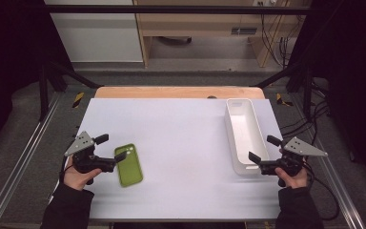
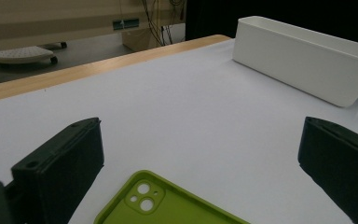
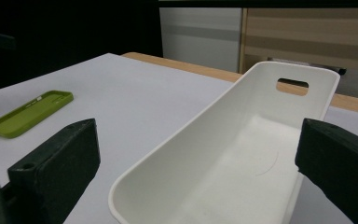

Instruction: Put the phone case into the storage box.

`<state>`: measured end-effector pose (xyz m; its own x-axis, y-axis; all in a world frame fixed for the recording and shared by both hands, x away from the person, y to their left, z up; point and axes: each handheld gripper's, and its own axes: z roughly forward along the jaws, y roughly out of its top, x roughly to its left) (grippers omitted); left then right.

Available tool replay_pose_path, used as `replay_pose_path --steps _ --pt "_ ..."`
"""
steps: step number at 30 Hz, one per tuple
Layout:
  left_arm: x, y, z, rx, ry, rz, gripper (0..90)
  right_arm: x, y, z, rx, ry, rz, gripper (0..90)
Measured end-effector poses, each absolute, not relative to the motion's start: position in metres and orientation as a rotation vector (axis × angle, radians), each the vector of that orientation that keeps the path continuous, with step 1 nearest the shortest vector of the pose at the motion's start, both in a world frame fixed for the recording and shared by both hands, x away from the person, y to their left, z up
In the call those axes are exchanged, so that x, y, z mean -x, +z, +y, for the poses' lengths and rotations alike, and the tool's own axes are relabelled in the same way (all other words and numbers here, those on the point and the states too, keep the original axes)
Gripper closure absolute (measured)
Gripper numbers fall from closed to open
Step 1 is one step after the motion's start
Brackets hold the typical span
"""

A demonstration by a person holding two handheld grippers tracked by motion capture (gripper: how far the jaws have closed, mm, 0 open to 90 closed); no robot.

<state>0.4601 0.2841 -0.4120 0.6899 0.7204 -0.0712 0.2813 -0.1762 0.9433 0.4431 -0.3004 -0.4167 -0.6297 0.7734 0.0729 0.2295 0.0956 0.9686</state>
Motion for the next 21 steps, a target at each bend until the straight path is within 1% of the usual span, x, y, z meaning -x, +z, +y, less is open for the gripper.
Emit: replay_pose_path --steps 8,14,15,21 --pt "-0.459 -0.412 0.286 -1.761 0.485 0.813 0.2 -0.443 -0.417 -0.300 -0.975 1.558 1.919 0.5" --pt "-0.459 -0.413 0.291 -1.766 0.502 0.848 2.1 -0.443 -0.416 -0.299 -0.973 1.553 1.928 0.5" --pt "-0.460 -0.415 0.293 -1.773 0.507 0.881 2.4 -0.443 -0.416 -0.299 -0.972 1.550 1.928 0.5" --pt "-0.461 -0.421 0.301 -1.784 0.527 0.963 5.6 -0.443 -0.416 -0.299 -0.974 1.549 1.929 0.5"
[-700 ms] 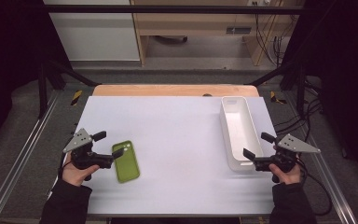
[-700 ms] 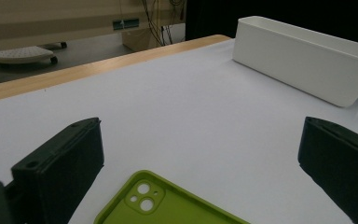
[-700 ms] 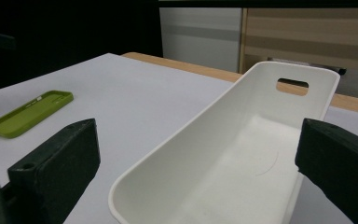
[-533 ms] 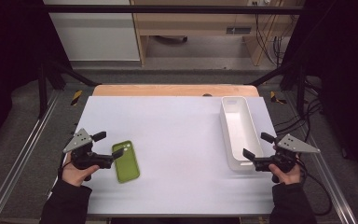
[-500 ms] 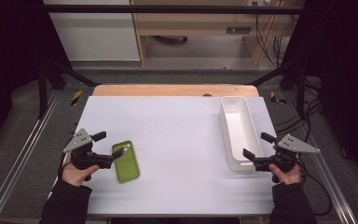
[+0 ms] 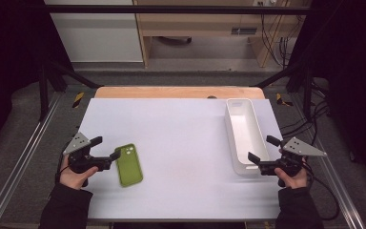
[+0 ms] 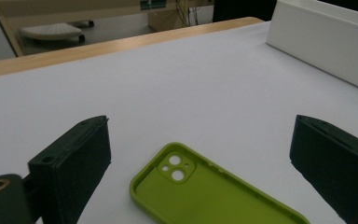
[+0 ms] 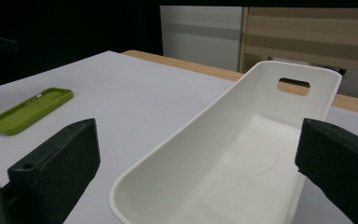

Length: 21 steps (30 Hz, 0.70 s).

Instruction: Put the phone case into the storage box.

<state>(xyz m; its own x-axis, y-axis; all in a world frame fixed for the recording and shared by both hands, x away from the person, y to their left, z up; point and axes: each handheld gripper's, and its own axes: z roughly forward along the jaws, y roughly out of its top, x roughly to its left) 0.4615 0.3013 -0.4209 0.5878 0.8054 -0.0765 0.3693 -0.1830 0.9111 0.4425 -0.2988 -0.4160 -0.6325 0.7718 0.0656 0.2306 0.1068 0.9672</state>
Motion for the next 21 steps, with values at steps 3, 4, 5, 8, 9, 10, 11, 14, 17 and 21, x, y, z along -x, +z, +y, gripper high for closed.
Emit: replay_pose_path --steps 3,4,5,8,9,10,11,14,17,21 --pt "-0.461 -0.424 0.306 -1.786 0.557 1.016 10.8 -0.443 -0.416 -0.298 -0.973 1.544 1.928 0.5" --pt "-0.462 -0.424 0.308 -1.786 0.561 1.034 13.4 -0.443 -0.417 -0.298 -0.973 1.544 1.929 0.5" --pt "-0.462 -0.425 0.310 -1.788 0.574 1.049 16.7 -0.443 -0.417 -0.298 -0.973 1.543 1.932 0.5" --pt "-0.463 -0.428 0.313 -1.797 0.596 1.084 25.1 -0.443 -0.417 -0.298 -0.975 1.541 1.934 0.5" --pt "-0.463 -0.429 0.313 -1.797 0.595 1.095 28.3 -0.443 -0.417 -0.298 -0.975 1.541 1.936 0.5" --pt "-0.463 -0.429 0.313 -1.797 0.595 1.095 31.4 -0.443 -0.417 -0.298 -0.975 1.541 1.936 0.5" --pt "-0.464 -0.431 0.313 -1.811 0.606 1.116 34.8 -0.443 -0.417 -0.298 -0.975 1.540 1.933 0.5" --pt "-0.465 -0.434 0.312 -1.827 0.618 1.132 41.6 -0.443 -0.416 -0.298 -0.973 1.542 1.931 0.5" --pt "-0.467 -0.439 0.312 -1.852 0.605 1.151 48.9 -0.443 -0.417 -0.298 -0.972 1.540 1.932 0.5" --pt "-0.471 -0.445 0.311 -1.894 0.613 1.187 57.4 -0.443 -0.417 -0.297 -0.973 1.538 1.938 0.5"
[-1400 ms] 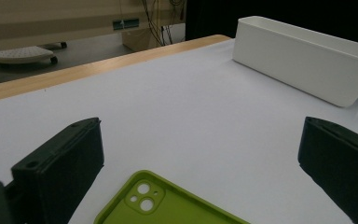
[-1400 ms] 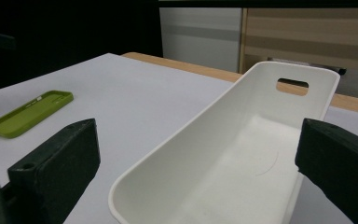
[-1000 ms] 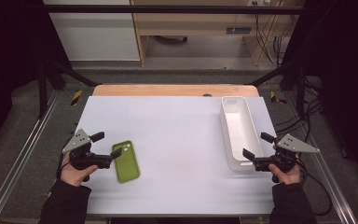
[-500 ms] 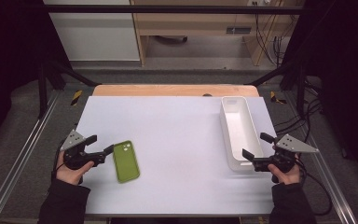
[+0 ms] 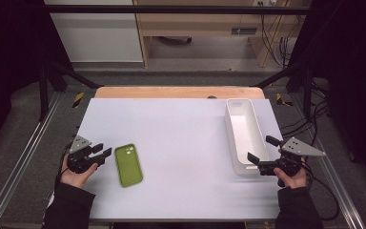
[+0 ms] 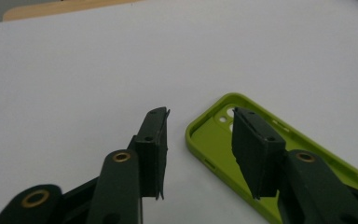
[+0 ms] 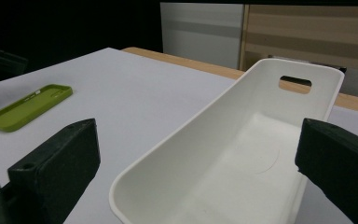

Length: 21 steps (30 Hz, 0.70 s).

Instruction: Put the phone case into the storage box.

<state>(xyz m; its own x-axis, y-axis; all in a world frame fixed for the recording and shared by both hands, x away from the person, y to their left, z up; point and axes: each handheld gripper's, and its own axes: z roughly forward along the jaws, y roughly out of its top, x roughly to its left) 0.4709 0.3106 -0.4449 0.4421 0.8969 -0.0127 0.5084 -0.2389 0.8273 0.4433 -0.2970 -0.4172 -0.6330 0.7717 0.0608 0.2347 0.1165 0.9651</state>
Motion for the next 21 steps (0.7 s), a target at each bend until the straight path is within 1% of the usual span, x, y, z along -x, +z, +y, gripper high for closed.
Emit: replay_pose_path --steps 5,14,17,21 --pt "-0.475 -0.450 0.310 -1.906 0.629 1.240 67.0 -0.443 -0.417 -0.298 -0.969 1.539 1.936 0.5" --pt "-0.486 -0.460 0.307 -1.922 0.614 1.292 84.9 -0.443 -0.417 -0.298 -0.970 1.540 1.935 0.5" --pt "-0.488 -0.462 0.306 -1.925 0.610 1.299 89.0 -0.443 -0.417 -0.298 -0.972 1.538 1.935 0.5" --pt "-0.493 -0.467 0.304 -1.939 0.589 1.320 89.8 -0.443 -0.418 -0.298 -0.970 1.539 1.938 0.5"
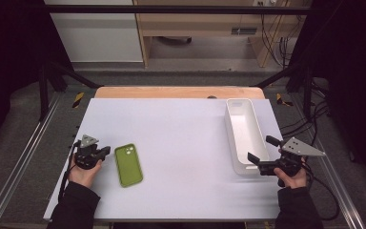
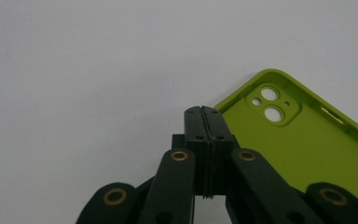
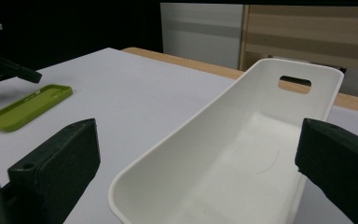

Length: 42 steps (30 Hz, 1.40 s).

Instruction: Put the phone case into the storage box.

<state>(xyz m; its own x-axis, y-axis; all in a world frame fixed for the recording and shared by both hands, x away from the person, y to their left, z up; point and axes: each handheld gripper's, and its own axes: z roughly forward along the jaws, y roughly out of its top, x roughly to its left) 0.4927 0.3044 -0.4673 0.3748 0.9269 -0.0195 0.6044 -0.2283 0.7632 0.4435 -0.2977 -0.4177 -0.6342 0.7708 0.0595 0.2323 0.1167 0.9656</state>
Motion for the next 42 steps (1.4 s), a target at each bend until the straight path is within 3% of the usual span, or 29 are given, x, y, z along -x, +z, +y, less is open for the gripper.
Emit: replay_pose_path --steps 16,42 --pt "-0.507 -0.478 0.294 -1.949 0.552 1.328 90.0 -0.444 -0.418 -0.298 -0.972 1.538 1.938 0.5" --pt "-0.529 -0.478 0.245 -2.023 0.538 1.250 90.0 -0.444 -0.418 -0.299 -0.971 1.537 1.937 0.5"
